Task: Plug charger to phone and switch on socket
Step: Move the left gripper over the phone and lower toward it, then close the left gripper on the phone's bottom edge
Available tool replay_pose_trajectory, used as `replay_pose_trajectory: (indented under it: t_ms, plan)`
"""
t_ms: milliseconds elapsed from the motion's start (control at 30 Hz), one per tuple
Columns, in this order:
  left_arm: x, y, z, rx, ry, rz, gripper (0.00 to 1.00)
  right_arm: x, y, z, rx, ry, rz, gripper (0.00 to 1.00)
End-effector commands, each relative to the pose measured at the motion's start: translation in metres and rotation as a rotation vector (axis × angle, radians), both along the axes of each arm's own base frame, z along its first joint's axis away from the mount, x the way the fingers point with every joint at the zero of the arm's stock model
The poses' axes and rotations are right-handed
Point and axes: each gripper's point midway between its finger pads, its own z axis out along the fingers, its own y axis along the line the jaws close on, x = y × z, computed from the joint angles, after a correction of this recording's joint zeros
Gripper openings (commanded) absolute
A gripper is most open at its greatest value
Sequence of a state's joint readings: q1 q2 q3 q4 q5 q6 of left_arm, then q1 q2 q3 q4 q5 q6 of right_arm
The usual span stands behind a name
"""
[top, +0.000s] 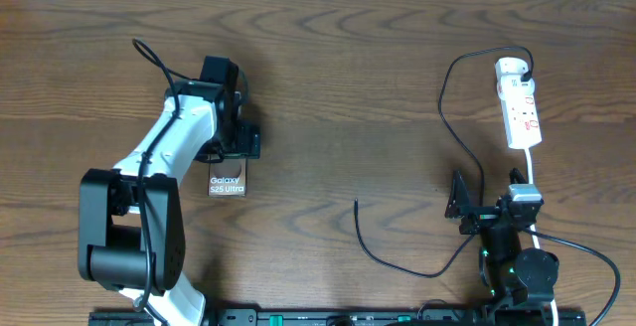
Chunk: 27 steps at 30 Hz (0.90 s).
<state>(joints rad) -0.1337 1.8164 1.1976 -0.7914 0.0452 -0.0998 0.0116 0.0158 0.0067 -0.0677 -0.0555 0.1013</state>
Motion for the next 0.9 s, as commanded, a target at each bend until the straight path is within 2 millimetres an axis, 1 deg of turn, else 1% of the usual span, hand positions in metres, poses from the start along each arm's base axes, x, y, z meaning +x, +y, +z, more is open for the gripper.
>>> replay_pose_trajectory:
  t_ms: [0, 333, 433, 633, 733, 867]
  plan:
    - [-0.003, 0.005, -0.004, 0.019, -0.006, 0.015, 0.89, 0.000, 0.002, -0.001, -0.005, 0.001, 0.009, 0.99]
    - [0.010, 0.007, -0.004, 0.034, -0.062, 0.017, 0.89, 0.000, 0.002, -0.001, -0.005, 0.001, 0.009, 0.99]
    - [0.014, 0.014, -0.004, 0.072, -0.081, 0.022, 0.89, 0.000, 0.002, -0.001, -0.005, 0.001, 0.009, 0.99]
    - [0.015, 0.015, -0.007, 0.080, -0.092, 0.005, 0.89, 0.000, 0.002, -0.001, -0.005, 0.001, 0.009, 0.99]
    - [0.014, 0.015, -0.013, 0.079, -0.097, 0.005, 0.89, 0.000, 0.002, -0.001, -0.005, 0.001, 0.009, 0.99]
    - [0.013, 0.015, -0.015, 0.079, -0.098, 0.005, 0.89, 0.000, 0.002, -0.001, -0.005, 0.001, 0.009, 0.99]
